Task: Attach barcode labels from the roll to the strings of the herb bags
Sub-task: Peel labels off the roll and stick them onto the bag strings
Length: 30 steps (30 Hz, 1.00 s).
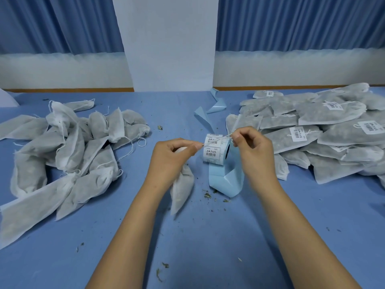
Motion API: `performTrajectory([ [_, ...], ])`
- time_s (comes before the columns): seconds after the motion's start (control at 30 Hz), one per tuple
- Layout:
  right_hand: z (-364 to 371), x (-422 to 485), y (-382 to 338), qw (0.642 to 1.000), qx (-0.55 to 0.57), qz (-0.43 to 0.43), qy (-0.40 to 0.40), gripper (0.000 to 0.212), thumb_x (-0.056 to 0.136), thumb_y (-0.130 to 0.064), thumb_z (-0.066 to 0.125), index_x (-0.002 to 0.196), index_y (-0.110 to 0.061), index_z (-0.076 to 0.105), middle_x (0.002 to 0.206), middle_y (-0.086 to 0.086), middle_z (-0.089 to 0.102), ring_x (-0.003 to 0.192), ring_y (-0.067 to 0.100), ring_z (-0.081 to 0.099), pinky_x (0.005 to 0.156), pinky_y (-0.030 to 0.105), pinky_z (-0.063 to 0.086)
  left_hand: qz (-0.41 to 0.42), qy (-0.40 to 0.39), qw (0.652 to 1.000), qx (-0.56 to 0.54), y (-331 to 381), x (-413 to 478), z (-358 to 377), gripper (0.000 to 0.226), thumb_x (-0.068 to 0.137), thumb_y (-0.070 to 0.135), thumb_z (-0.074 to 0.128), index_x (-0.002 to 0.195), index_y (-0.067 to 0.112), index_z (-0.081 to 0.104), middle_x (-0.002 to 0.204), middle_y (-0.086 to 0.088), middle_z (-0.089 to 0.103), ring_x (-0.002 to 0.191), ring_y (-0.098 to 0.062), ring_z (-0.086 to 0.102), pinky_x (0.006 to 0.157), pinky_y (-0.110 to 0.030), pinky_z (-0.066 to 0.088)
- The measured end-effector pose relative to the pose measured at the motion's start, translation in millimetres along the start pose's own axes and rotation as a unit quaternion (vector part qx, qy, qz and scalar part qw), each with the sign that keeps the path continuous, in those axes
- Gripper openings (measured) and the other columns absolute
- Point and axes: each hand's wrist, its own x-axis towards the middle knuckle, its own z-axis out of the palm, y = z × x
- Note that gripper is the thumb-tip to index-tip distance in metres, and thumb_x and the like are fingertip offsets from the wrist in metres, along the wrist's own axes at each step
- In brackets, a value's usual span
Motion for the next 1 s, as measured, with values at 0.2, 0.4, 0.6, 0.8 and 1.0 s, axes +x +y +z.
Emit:
performTrajectory([
  [0.2, -12, 9, 5, 0.994, 0.058, 0.051, 0.077, 0.027, 0.090, 0.000, 0.054, 0.070, -0.016, 0.062, 0.058, -0.010, 0.055, 0.054, -0.001, 0.048, 0.061, 0.012, 0.039, -0.065, -0.099, 0.992, 0.050, -5, 2, -7, 0.011, 0.085, 0.014, 0.072, 0.086, 0.024, 0.075, 0.077, 0.015, 0.072, 0.069, 0.004, 0.062, 0.063, -0.007, 0.044],
  [0.4, 7, -12, -14, 0.994, 0.057, -0.097, -0.002, 0.018, 0.085, 0.003, 0.062, 0.074, -0.009, 0.066, 0.064, -0.004, 0.063, 0.062, 0.008, 0.058, 0.066, 0.020, 0.048, -0.100, 0.032, 0.988, 0.112, -14, 4, 0, 0.035, 0.095, 0.021, 0.055, 0.064, 0.006, 0.048, 0.064, -0.004, 0.034, 0.057, -0.013, 0.031, 0.054, -0.028, 0.023],
  [0.6, 31, -34, -5, 0.912, -0.148, -0.351, -0.152, 0.006, 0.081, 0.000, 0.068, 0.076, -0.001, 0.070, 0.078, 0.005, 0.064, 0.074, 0.018, 0.059, 0.068, 0.030, 0.049, -0.147, 0.121, 0.980, -0.060, -14, 6, -4, 0.026, 0.097, 0.022, 0.052, 0.076, 0.007, 0.053, 0.070, -0.011, 0.041, 0.064, -0.020, 0.038, 0.057, -0.029, 0.031],
  [0.8, 32, -32, 4, 0.892, -0.258, -0.325, -0.177, 0.004, 0.084, -0.008, 0.068, 0.080, -0.007, 0.068, 0.094, -0.002, 0.066, 0.086, 0.021, 0.060, 0.068, 0.035, 0.051, -0.157, 0.035, 0.934, -0.319, -5, 7, 0, 0.031, 0.099, 0.015, 0.047, 0.129, 0.010, 0.053, 0.115, -0.017, 0.069, 0.108, -0.029, 0.067, 0.097, -0.040, 0.051],
  [1.0, 25, -25, 4, 0.909, -0.249, -0.280, -0.181, 0.006, 0.082, -0.002, 0.067, 0.077, -0.005, 0.064, 0.093, -0.001, 0.067, 0.087, 0.020, 0.056, 0.083, 0.019, 0.042, -0.048, -0.021, 0.985, -0.163, -11, 3, 2, 0.068, 0.092, -0.002, 0.058, 0.143, 0.039, 0.035, 0.118, -0.008, 0.065, 0.098, -0.014, 0.067, 0.080, -0.025, 0.054],
])
